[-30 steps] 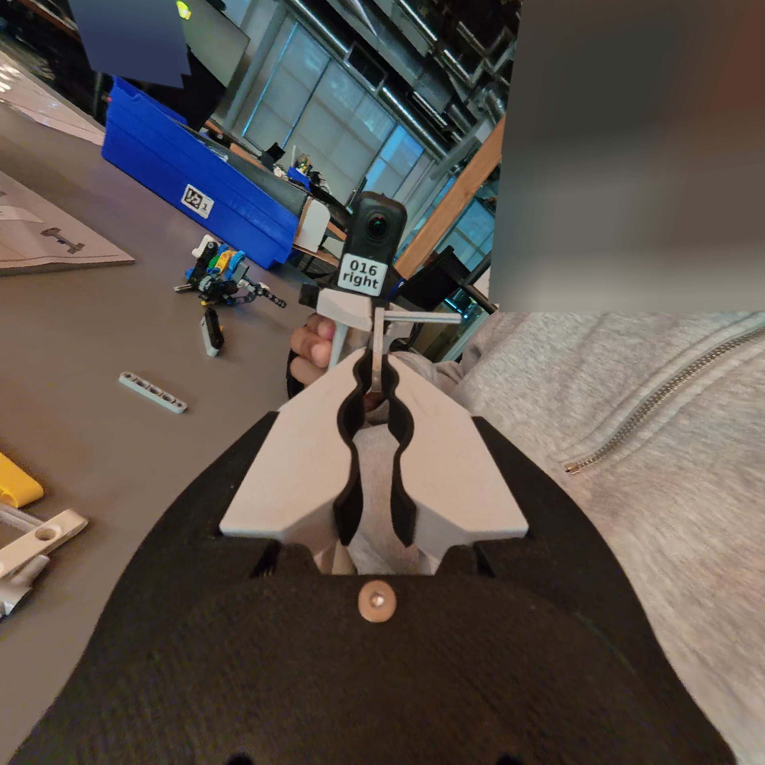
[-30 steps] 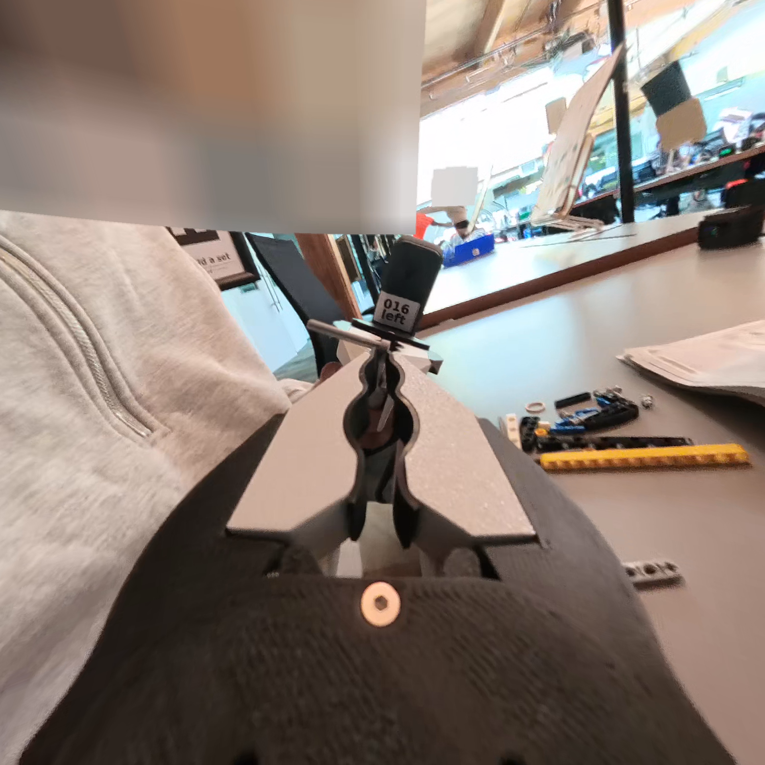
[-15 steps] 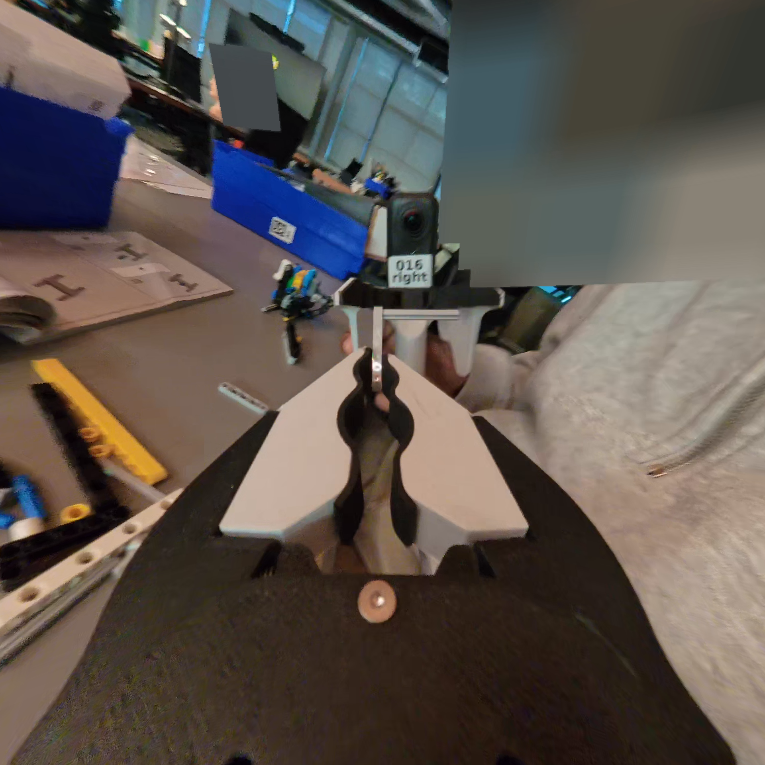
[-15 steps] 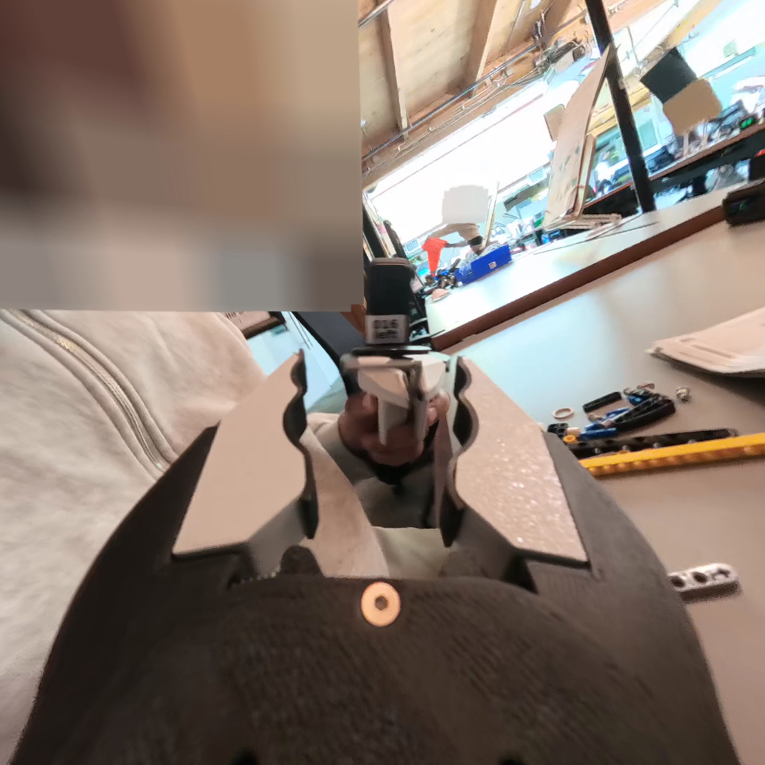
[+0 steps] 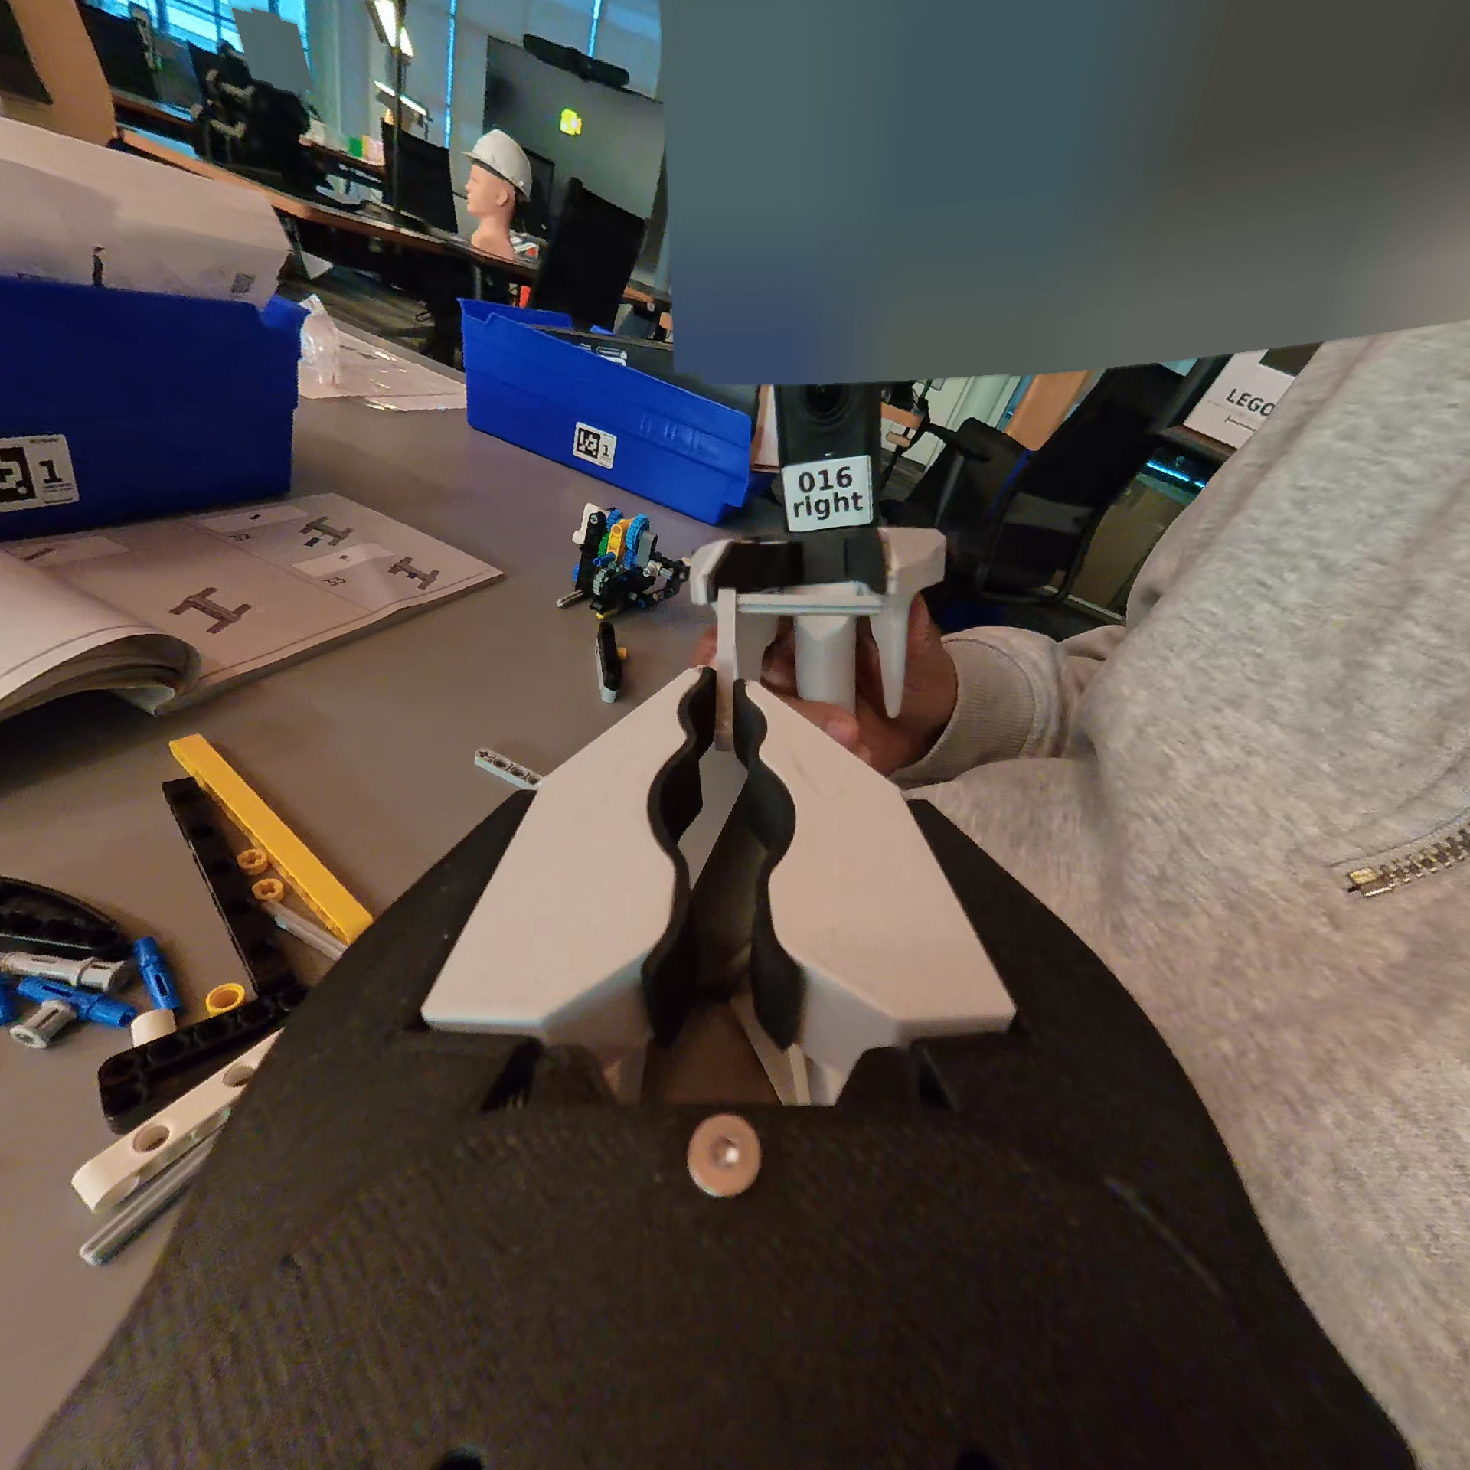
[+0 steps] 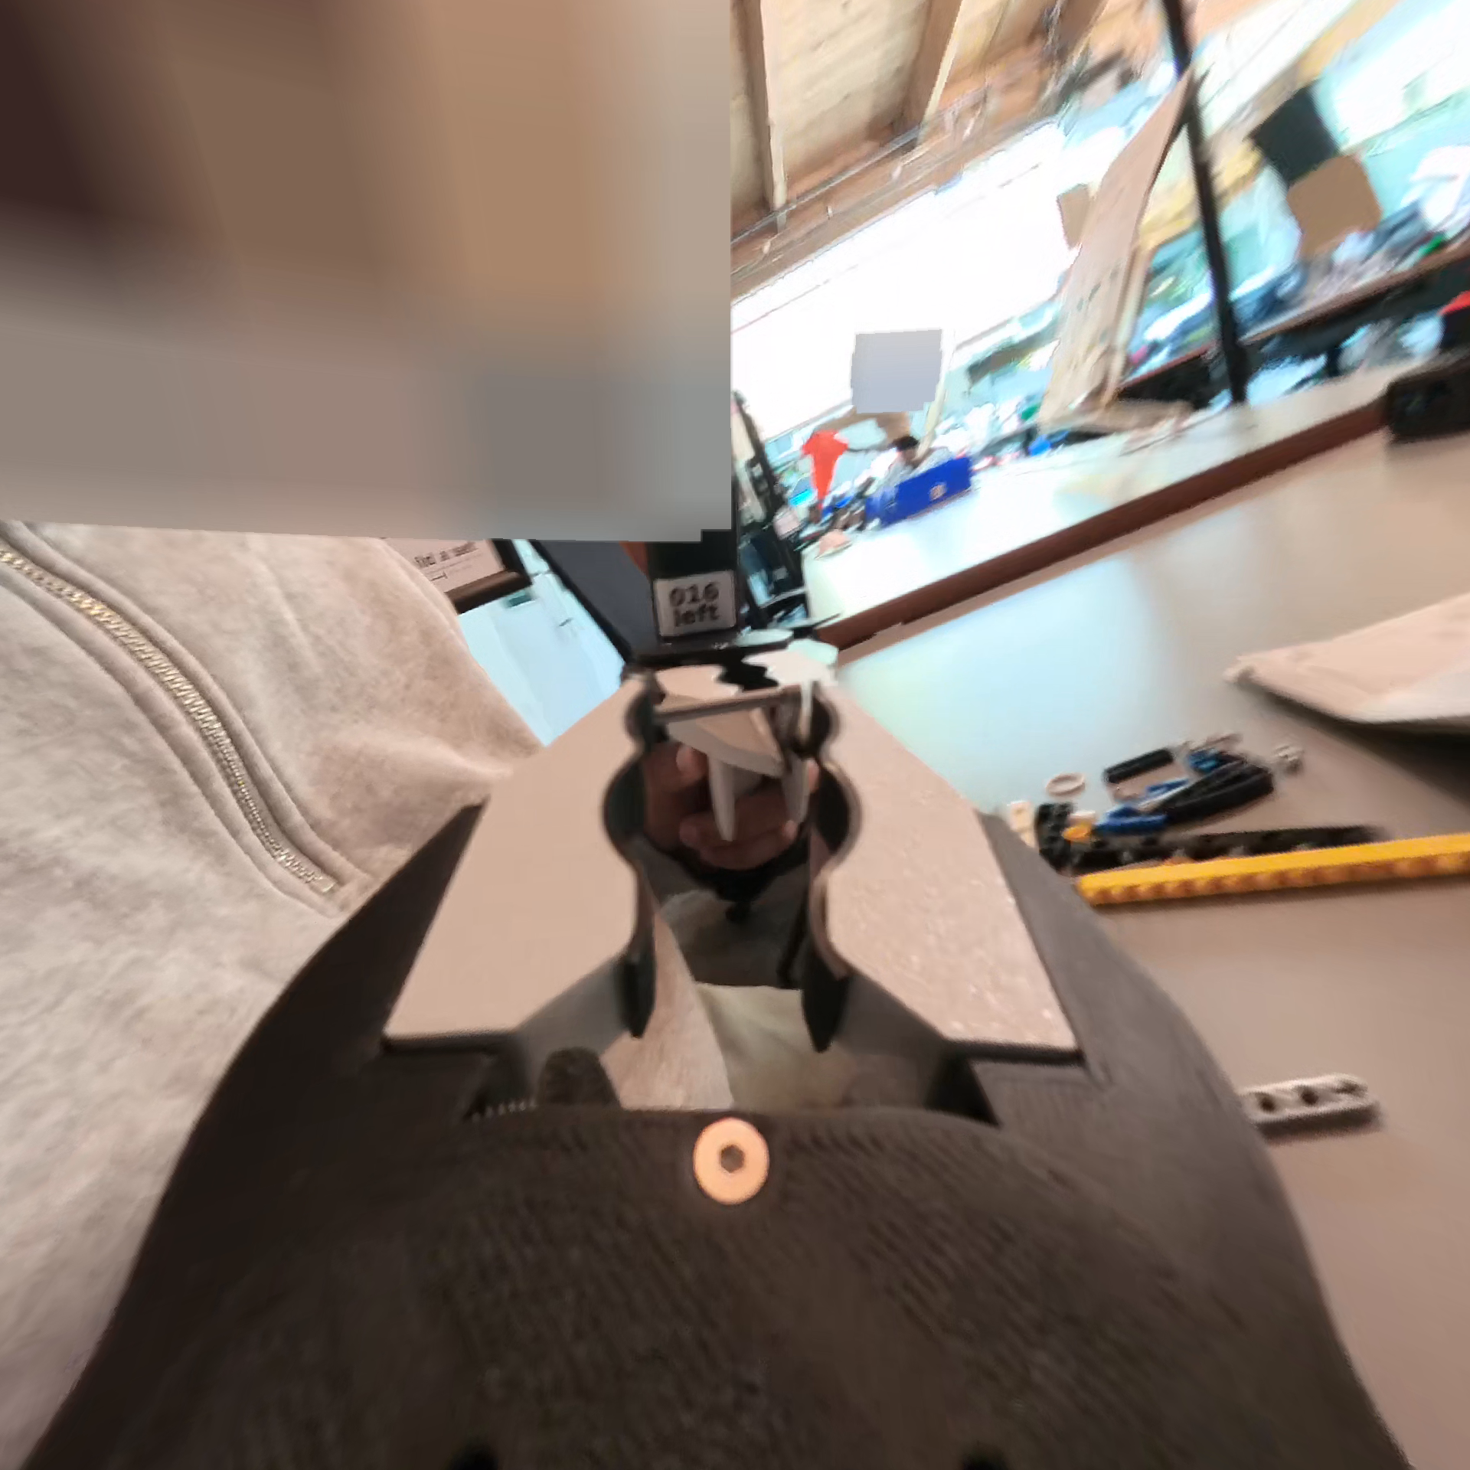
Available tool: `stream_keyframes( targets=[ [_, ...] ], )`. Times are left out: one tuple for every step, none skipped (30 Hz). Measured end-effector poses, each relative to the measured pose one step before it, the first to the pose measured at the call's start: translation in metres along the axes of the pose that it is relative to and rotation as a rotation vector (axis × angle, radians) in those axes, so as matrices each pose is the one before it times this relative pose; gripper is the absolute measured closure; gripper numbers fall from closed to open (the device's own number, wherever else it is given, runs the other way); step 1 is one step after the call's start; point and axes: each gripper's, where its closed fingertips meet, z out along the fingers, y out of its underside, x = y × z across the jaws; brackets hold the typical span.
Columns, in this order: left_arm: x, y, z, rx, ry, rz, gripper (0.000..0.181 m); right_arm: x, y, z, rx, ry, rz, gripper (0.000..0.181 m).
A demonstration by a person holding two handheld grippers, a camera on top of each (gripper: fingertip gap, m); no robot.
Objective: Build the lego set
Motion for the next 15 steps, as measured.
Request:
stream_keyframes(
  targets=[
    [0.00094,-0.00026,0.00017,0.0005,0.0023,0.0057,0.181,0.00033,-0.00147,-0.0009,0.0035,0.0074,-0.0129,0.149],
    [0.00103,-0.00036,0.00012,0.0015,0.002,0.0058,0.181,0.00014,0.00001,-0.00052,-0.0038,0.0013,-0.0071,0.151],
    [0.00062,-0.00026,0.00019,0.0008,0.0008,0.0049,0.181,-0.00003,0.00072,0.00005,-0.0053,-0.0009,-0.0005,0.149],
    [0.00049,0.00001,0.0002,-0.0009,0.0006,0.0038,0.181,-0.00075,0.00086,0.00039,-0.0033,-0.0062,0.0022,0.148],
    [0.00011,0.00048,0.00032,-0.0029,-0.0003,0.0021,0.181,-0.00103,0.00064,0.00042,-0.0011,-0.0079,0.0027,0.146],
    [-0.00018,0.00037,0.00016,-0.0022,-0.0019,0.0023,0.181,-0.00085,0.00044,0.00053,-0.0013,-0.0059,0.0013,0.144],
    [-0.00019,0.00017,0.00012,-0.0015,-0.002,0.0017,0.181,-0.00125,0.00021,0.00028,-0.0014,-0.0071,-0.0008,0.143],
    [-0.00028,0.00007,-0.00002,-0.0001,-0.0009,-0.0001,0.181,-0.00118,-0.00032,0.00004,0.001,-0.0069,-0.0021,0.142],
    [-0.00023,-0.00028,-0.00018,0.002,0.0003,-0.0019,0.181,-0.0011,-0.00053,-0.00011,0.0014,-0.0061,-0.0024,0.141],
    [-0.00002,-0.00036,-0.00017,0.0023,0.0022,-0.0031,0.181,-0.00033,-0.00019,-0.0002,-0.0009,-0.0022,-0.0016,0.141],
    [-0.00012,-0.0002,-0.00016,0.0016,0.002,-0.0035,0.181,0.00035,0.00041,-0.00015,-0.0041,0.0019,-0.0016,0.142],
    [0.00005,-0.00003,0.0,0.0003,0.0017,-0.0016,0.181,0.00025,0.0003,-0.00022,-0.0032,0.0019,-0.0027,0.143],
    [0.0002,0.00012,0.00021,-0.001,0.0014,-0.0003,0.181,0.0002,-0.00001,-0.00006,-0.001,0.0017,-0.0024,0.143],
    [0.0001,0.00019,0.0003,-0.0011,-0.0001,0.0009,0.181,0.00022,0.00005,-0.00012,-0.0004,0.0018,-0.0002,0.145],
    [0.00066,0.00001,0.00015,-0.0002,0.0035,0.0018,0.181,0.00096,-0.00001,-0.00024,-0.0003,0.0064,-0.0011,0.15]
  ],
)
